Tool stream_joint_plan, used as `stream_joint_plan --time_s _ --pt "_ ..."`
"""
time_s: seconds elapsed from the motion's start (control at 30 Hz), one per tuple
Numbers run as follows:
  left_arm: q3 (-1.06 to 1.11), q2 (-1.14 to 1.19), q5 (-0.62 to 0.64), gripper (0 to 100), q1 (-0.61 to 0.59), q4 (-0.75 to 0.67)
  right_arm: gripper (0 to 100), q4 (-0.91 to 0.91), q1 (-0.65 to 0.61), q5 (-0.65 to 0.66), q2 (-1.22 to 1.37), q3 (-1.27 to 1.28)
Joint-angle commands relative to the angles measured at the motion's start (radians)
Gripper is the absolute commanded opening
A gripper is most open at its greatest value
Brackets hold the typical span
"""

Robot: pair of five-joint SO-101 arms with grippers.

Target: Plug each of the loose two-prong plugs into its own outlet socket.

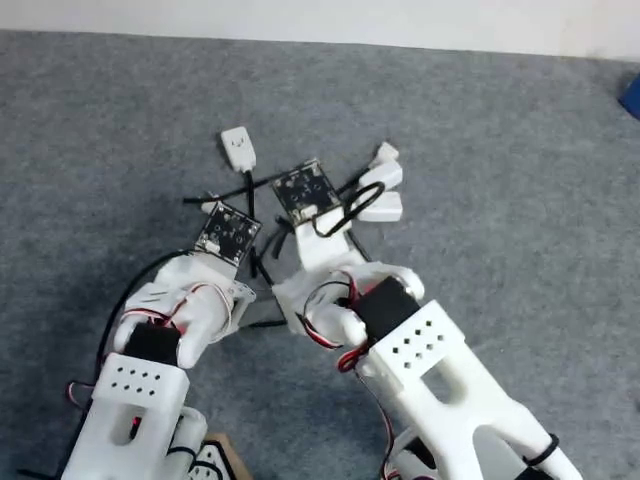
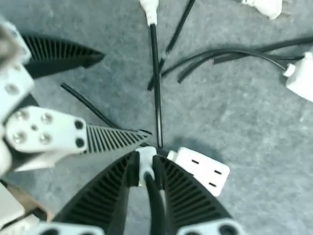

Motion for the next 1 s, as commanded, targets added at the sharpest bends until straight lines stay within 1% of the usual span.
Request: stream_joint_plan --time_s 0.0,0.13,0.23,0.3,0.43,0.6,0.67,0.8,0.97 --pt "-0.048 0.002 0.009 37 -0.012 -0.025 0.5 0.022 0.061 0.023 -0.031 -0.033" --pt "-0.047 0.002 0.009 36 -0.019 -0.026 0.5 0.019 0.127 0.023 -0.031 -0.033" --pt "-0.033 0.012 0.021 36 -0.082 -0.066 0.5 0.016 0.18 0.005 -0.03 -0.031" --pt "-0.005 0.012 0.058 36 -0.134 -0.112 0.5 0.004 0.2 -0.021 -0.03 -0.01" --pt "0.025 0.012 0.066 36 -0.176 -0.146 0.5 -0.039 0.203 -0.046 -0.024 0.061" --pt "0.035 0.012 0.068 36 -0.176 -0.172 0.5 -0.033 0.205 -0.077 0.116 0.065" --pt "0.035 0.012 0.068 36 -0.176 -0.172 0.5 -0.028 0.2 -0.11 0.157 0.061" --pt "0.041 0.012 0.068 36 -0.176 -0.175 0.5 -0.038 0.171 -0.152 0.191 0.061" --pt "0.041 0.012 0.068 36 -0.176 -0.175 0.5 -0.061 0.168 -0.16 0.185 0.062"
